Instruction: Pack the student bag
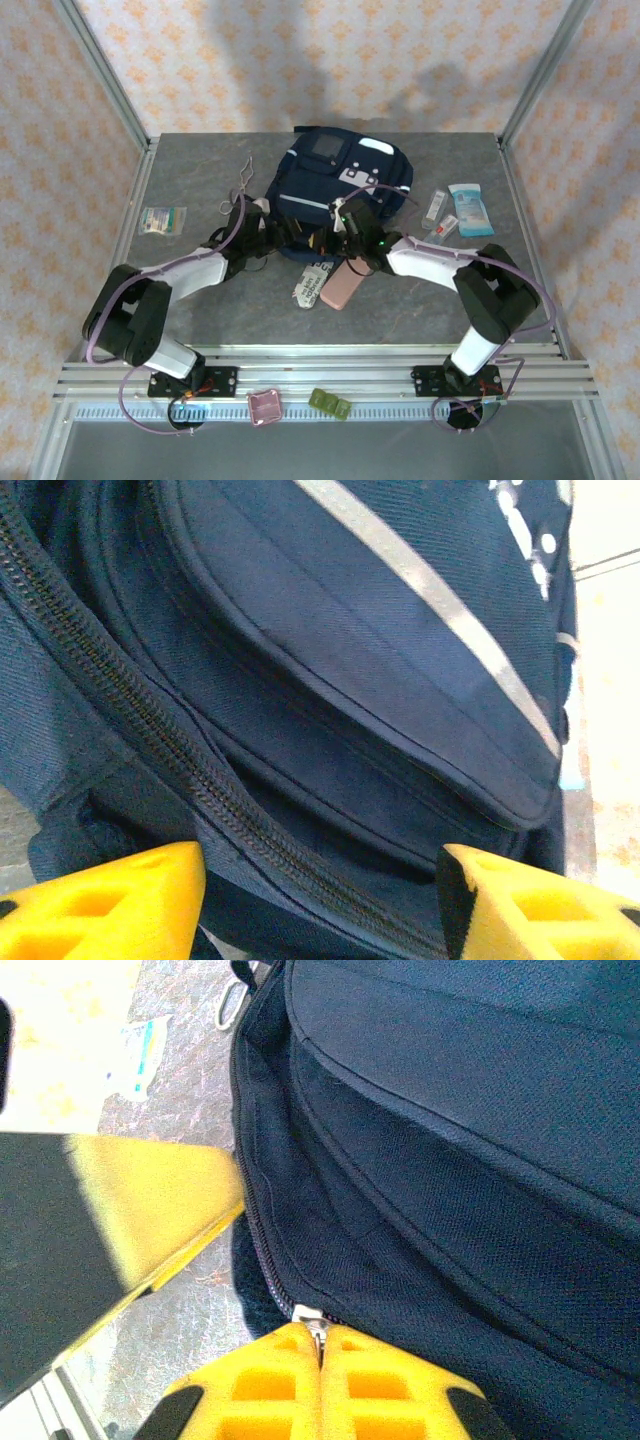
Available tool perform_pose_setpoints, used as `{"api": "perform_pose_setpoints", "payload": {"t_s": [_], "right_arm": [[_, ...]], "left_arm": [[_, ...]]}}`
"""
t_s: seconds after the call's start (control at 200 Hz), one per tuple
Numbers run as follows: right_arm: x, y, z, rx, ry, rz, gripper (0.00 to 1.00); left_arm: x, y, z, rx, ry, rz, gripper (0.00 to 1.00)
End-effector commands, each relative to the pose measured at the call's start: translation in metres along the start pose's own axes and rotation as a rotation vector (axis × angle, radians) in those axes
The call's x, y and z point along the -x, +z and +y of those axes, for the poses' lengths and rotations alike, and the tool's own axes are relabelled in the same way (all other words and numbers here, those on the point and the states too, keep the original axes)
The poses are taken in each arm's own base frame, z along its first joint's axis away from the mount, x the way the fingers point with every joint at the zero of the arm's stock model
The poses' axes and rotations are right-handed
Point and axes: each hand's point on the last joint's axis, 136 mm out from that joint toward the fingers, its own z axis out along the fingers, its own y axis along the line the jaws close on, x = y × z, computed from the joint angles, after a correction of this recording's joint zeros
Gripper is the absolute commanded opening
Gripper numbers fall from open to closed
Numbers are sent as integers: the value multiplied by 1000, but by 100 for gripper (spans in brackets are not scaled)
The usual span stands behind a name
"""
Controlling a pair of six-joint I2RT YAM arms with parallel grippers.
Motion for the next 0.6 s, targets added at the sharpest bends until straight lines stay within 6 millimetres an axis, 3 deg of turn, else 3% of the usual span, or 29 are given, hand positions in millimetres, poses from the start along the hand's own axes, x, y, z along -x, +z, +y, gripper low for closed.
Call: {"api": "perform_pose_setpoints", "payload": {"t_s": [0.0, 0.12, 0.185, 0.25, 0.415, 0.596], "right_arm": [[10, 2, 35, 103, -60, -28, 0], [-2, 7, 40, 109, -95, 7, 0], [-10, 9, 42, 103, -122, 25, 0], [-15, 11, 36, 78, -131, 39, 0], [-16, 2, 14, -34, -159, 19, 0], [-9, -28, -44, -246, -134, -51, 0]], "left_arm": [[8, 18, -1, 17, -32, -18, 63], [9, 40, 4, 37, -42, 9, 53], [6, 52, 5, 34, -38, 43, 23], [5, 59, 6, 51, -26, 64, 0], [17, 48, 4, 49, -10, 27, 0], [47, 16, -1, 10, -24, -76, 0]]}}
